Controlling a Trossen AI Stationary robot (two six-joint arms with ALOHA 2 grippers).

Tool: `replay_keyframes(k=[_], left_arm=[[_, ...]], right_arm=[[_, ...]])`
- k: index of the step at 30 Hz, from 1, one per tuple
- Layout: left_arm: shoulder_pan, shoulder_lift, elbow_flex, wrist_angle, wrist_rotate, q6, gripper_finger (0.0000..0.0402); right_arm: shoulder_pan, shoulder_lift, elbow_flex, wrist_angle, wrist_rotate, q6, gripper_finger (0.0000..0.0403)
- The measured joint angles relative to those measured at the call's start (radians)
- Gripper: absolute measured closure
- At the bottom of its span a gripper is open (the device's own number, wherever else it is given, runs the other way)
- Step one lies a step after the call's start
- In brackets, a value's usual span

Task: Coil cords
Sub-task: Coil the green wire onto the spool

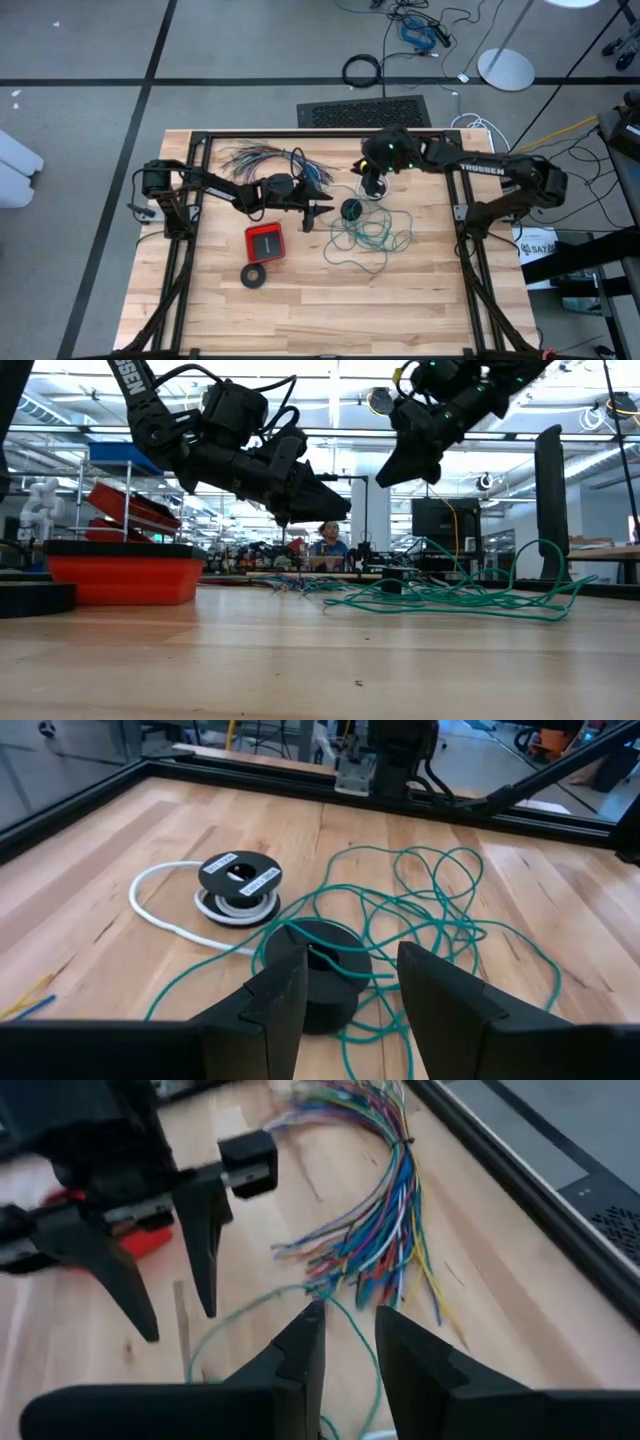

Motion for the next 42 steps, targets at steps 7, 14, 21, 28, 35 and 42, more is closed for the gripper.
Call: replay_keyframes(k=[7,14,21,28,35,42], left_arm=[[0.0,0.0,0.0,-0.004,-0.004,0.02,0.0237],[-0.001,0.0,0.0,-0.017,-0.004,0.02,0.0237],[-0.001,0.0,0.0,-0.035,-0.004,0.026,0.0237],[-0.001,0.0,0.0,-0.036,-0.004,0.027,0.0237],[-0.001,0.0,0.0,-0.037,-0.004,0.028,0.0237],[-0.001,0.0,0.0,-0.038,-0.004,0.028,0.0237]], right_arm=[[-0.033,0.133,0.106,-0.212,-0.003,-0.125,0.0305],[-0.066,0.274,0.105,-0.219,-0.086,-0.134,0.0303],[-0.063,0.325,0.105,-0.192,-0.163,-0.152,0.0303],[-0.027,0.345,0.105,-0.215,-0.181,-0.179,0.0302],[0.008,0.345,0.105,-0.207,-0.176,-0.208,0.0302],[0.008,0.34,0.174,-0.297,-0.099,-0.257,0.0302]])
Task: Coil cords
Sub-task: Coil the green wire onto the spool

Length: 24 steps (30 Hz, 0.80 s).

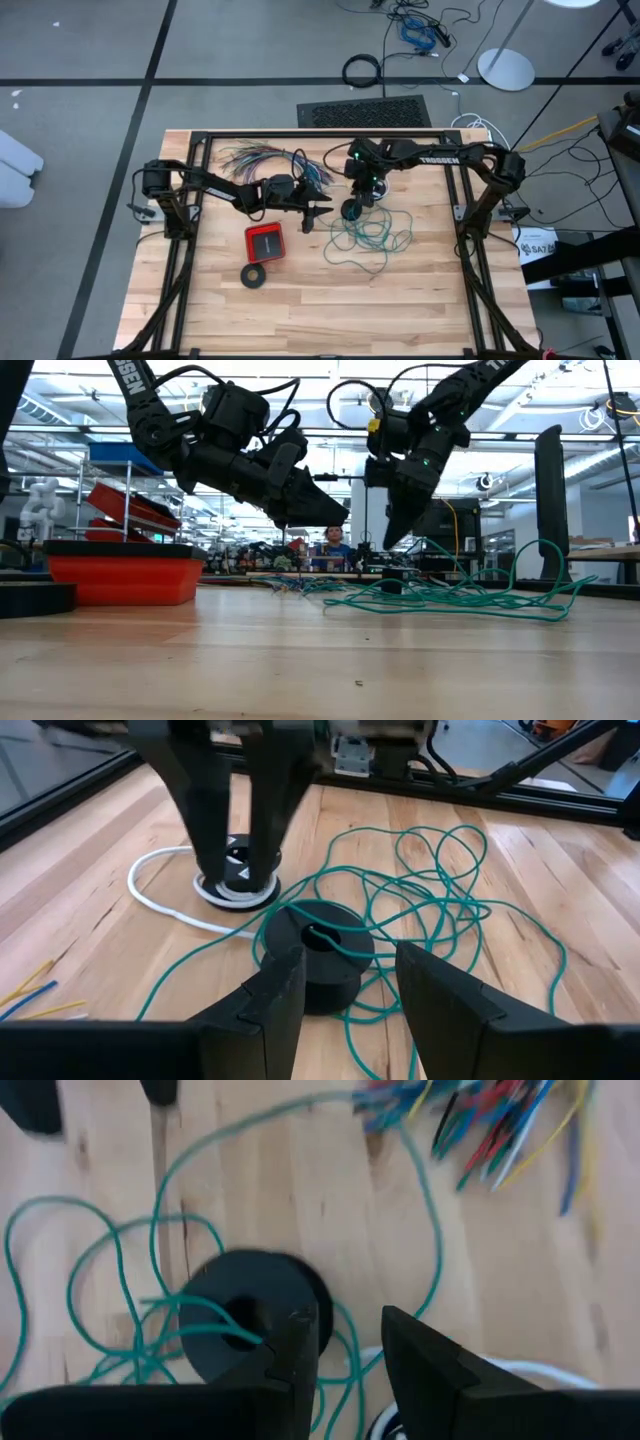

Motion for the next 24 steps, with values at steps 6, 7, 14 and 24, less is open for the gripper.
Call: replay_keyframes(k=[6,7,14,24], left_arm=[[0.0,0.0,0.0,-0.001,0.0,0.021,0.0237],[0.0,0.0,0.0,-0.003,0.0,0.024,0.0237],[0.0,0.0,0.0,-0.014,-0.029,0.016,0.0237],[0.0,0.0,0.0,-0.022,-0.03,0.0,0.0237]], right_arm=[[0.016,-0.001,0.076,-0.036,-0.003,-0.029,0.0302],[0.018,-0.001,0.085,-0.049,-0.002,-0.039,0.0302],[0.002,0.005,0.09,-0.111,-0.003,-0.109,0.0302],[0.02,0.027,0.07,-0.083,-0.06,-0.126,0.0302]])
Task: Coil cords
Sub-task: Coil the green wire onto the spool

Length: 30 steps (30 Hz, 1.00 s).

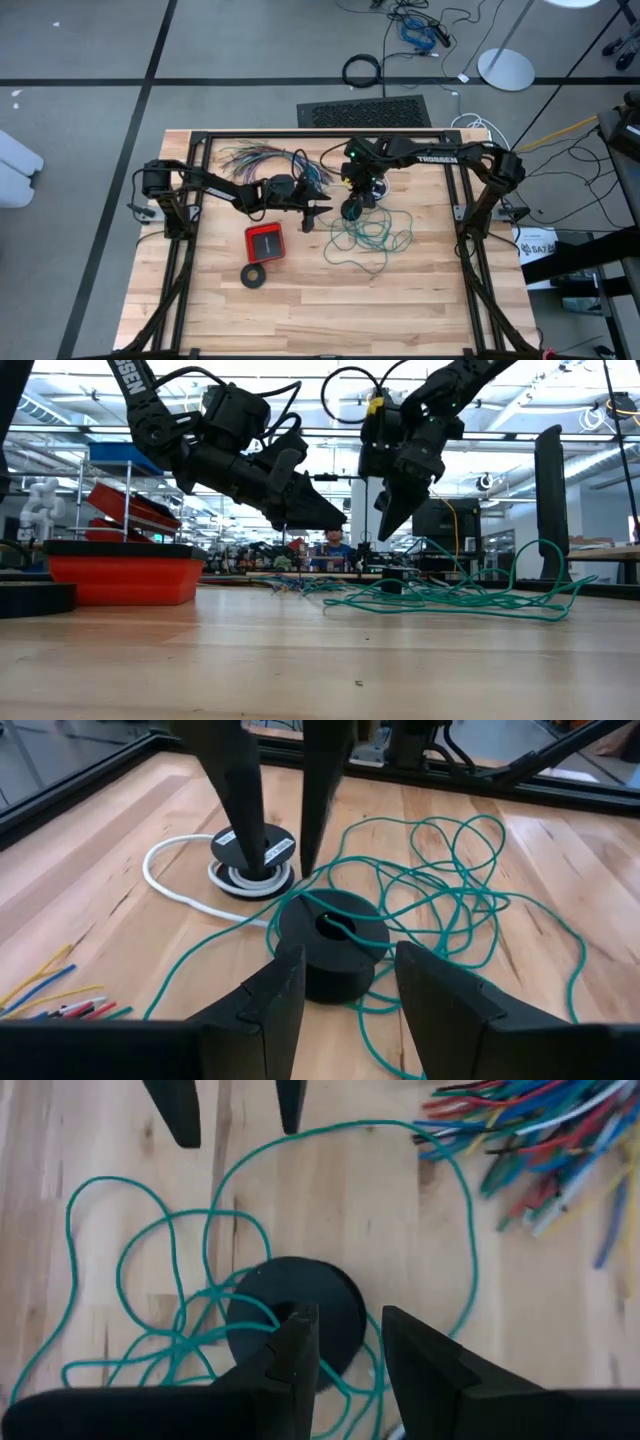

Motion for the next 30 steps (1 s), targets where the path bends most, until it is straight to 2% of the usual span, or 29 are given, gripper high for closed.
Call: replay_keyframes(k=[9,13,18,30], left_arm=[[0.0,0.0,0.0,0.002,0.0,-0.003,0.0237],[0.0,0.0,0.0,0.001,0.002,-0.003,0.0237],[0.0,0.0,0.0,0.001,0.004,-0.003,0.0237],[0.0,0.0,0.0,0.001,0.005,-0.003,0.0237]], right_arm=[[0.032,0.11,-0.001,-0.006,0.008,0.002,0.0302],[0.036,0.119,0.0,-0.001,0.053,0.001,0.0302],[0.04,0.114,0.0,-0.004,0.056,-0.017,0.03],[0.063,0.111,0.021,0.029,0.09,-0.009,0.0214]])
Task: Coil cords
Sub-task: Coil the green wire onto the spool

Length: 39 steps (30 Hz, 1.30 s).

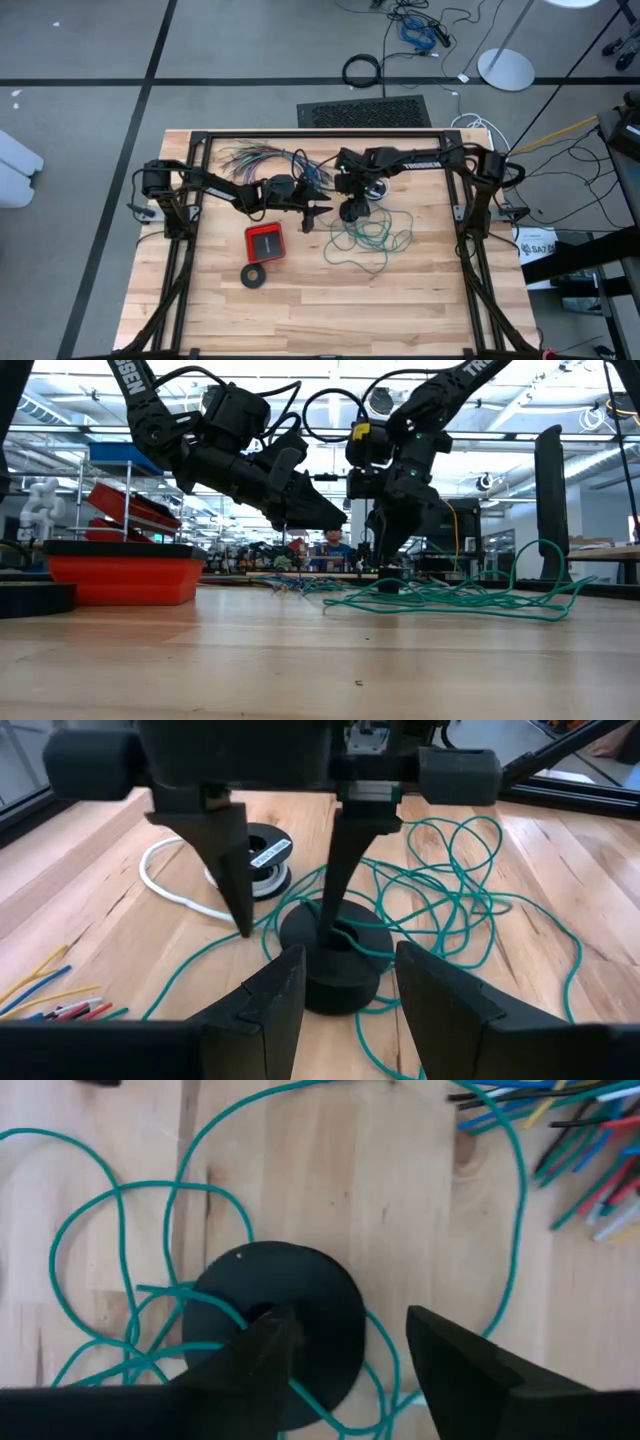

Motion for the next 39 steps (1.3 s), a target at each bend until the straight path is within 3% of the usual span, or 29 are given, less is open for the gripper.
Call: replay_keyframes(k=[21,30,39], left_arm=[[0.0,0.0,0.0,0.0,0.0,0.001,0.0237],[0.0,0.0,0.0,-0.002,0.001,0.0,0.0237],[0.0,0.0,0.0,-0.005,0.001,0.0,0.0237]], right_arm=[[-0.005,0.002,0.01,-0.036,-0.007,0.001,0.0199],[-0.01,0.077,0.011,-0.026,-0.04,0.008,0.02],[-0.007,0.046,0.02,-0.033,-0.036,0.003,0.0253]])
